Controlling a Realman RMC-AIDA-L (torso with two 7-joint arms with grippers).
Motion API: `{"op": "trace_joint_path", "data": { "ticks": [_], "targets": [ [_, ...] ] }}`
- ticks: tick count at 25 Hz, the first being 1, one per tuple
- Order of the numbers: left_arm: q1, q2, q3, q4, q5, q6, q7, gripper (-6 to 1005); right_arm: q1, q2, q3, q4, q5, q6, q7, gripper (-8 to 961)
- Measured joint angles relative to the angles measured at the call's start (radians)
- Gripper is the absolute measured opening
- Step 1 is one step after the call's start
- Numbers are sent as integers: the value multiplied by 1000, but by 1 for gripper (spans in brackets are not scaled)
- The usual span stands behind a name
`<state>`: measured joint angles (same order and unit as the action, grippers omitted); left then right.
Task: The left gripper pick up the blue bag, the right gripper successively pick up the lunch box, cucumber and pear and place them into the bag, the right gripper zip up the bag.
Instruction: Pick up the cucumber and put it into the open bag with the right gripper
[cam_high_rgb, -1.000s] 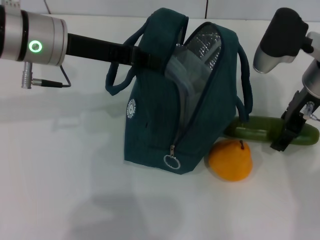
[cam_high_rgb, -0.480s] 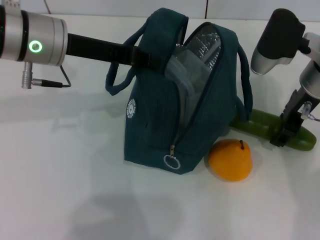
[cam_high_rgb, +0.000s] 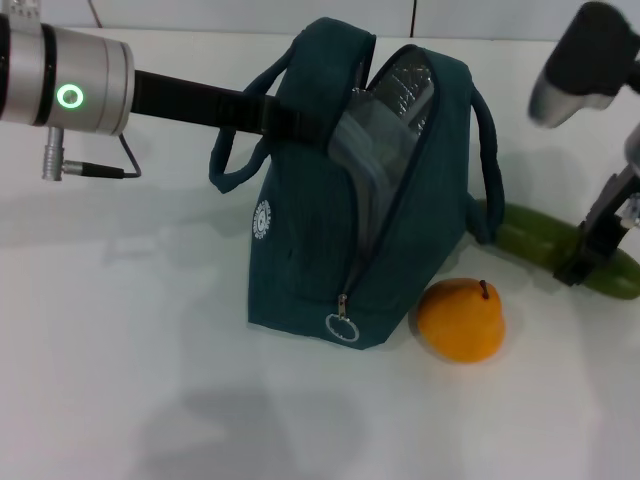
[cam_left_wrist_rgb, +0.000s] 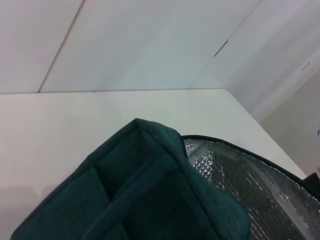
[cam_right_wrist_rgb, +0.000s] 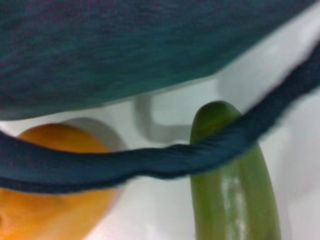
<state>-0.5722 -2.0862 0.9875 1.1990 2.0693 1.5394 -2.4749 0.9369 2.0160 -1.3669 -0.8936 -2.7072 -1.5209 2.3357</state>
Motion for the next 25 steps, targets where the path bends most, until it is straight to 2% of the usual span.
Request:
{"op": "trace_joint_path", "data": {
  "ticks": [5,7,8,9,12,16,19,25],
  "targets": [
    [2,0,0,3,-8,2,0,37,-23,-14,169,-48,-67,-8,0,631],
    [5,2,0,4,-25,3,1,37,-45,-20,237,-108,-65,-8,0,634],
    [6,3,1,5,-33,3,1,37,-70,-23,311,-197,-36,-8,-2,635],
    [6,3,1,5,-33,3,1,37,-70,-23,311,-197,-36,-8,-2,637],
    [6,3,-1,5,-34,5,3,37,-102,-21,372,-320,62,-7,-8,641],
    [6,3,-1,5,-35,5,3,36,-153,-21,389,-457,317,26,-45,647],
    [4,4,-1,5,-35,5,3,36,-179,-6,383,-493,495,74,-127,652],
    [-1,4,2,5,-35,5,9,36,-233,2,282,-411,787,210,-346,661]
  ]
}}
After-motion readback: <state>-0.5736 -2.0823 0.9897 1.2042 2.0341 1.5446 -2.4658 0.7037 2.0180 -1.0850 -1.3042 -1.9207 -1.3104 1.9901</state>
